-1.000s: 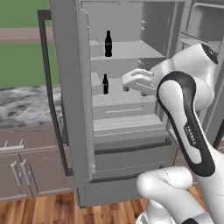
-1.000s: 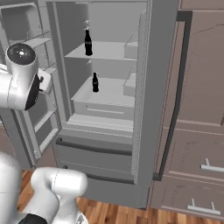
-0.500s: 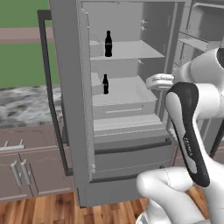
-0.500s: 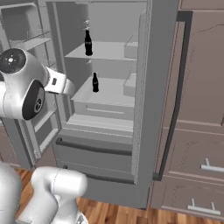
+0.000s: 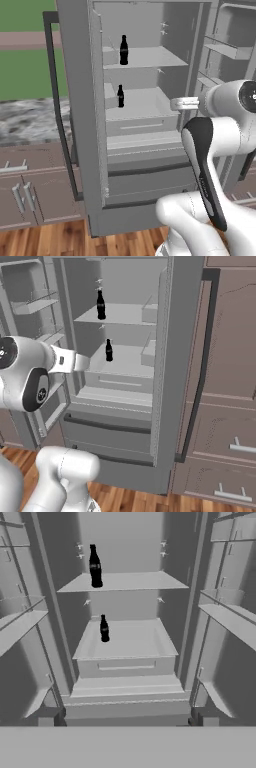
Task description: Open the fridge, grab two sodas, and place both sodas inside the bowl with ice on the dining counter.
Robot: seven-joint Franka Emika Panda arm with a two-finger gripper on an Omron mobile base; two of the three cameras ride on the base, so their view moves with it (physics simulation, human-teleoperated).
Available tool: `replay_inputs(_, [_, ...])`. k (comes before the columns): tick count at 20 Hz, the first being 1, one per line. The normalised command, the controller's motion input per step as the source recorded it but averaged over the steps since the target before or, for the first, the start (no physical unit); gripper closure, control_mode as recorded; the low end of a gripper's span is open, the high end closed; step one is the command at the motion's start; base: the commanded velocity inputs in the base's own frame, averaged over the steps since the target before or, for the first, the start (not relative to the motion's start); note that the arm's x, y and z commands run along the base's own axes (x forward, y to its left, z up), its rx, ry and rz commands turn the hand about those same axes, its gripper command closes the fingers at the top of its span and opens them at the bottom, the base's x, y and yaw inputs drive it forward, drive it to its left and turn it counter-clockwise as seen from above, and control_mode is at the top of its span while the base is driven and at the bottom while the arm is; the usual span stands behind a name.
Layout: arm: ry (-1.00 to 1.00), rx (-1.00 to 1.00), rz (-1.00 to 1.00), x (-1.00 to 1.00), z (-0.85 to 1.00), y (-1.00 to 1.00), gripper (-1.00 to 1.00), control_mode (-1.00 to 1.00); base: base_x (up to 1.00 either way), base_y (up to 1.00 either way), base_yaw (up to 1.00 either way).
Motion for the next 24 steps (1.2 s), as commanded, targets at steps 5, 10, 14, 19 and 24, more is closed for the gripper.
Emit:
replay_inputs(5, [0.00,0.00,0.00,0.00,0.00,-0.11,-1.00,-1.00,0.00,0.00,0.00])
replay_inputs(10, [0.01,0.00,0.00,0.02,0.00,0.00,-1.00,-1.00,0.00,0.00,0.00])
replay_inputs(14, [0.04,0.00,0.00,0.17,-0.02,0.00,-1.00,1.00,0.30,0.02,0.00])
replay_inputs(19, [0.00,0.00,0.00,0.00,0.00,0.00,-1.00,1.00,0.69,0.18,0.00])
replay_inputs(24, [0.00,0.00,0.00,0.00,0.00,0.00,-1.00,1.00,0.55,0.26,0.00])
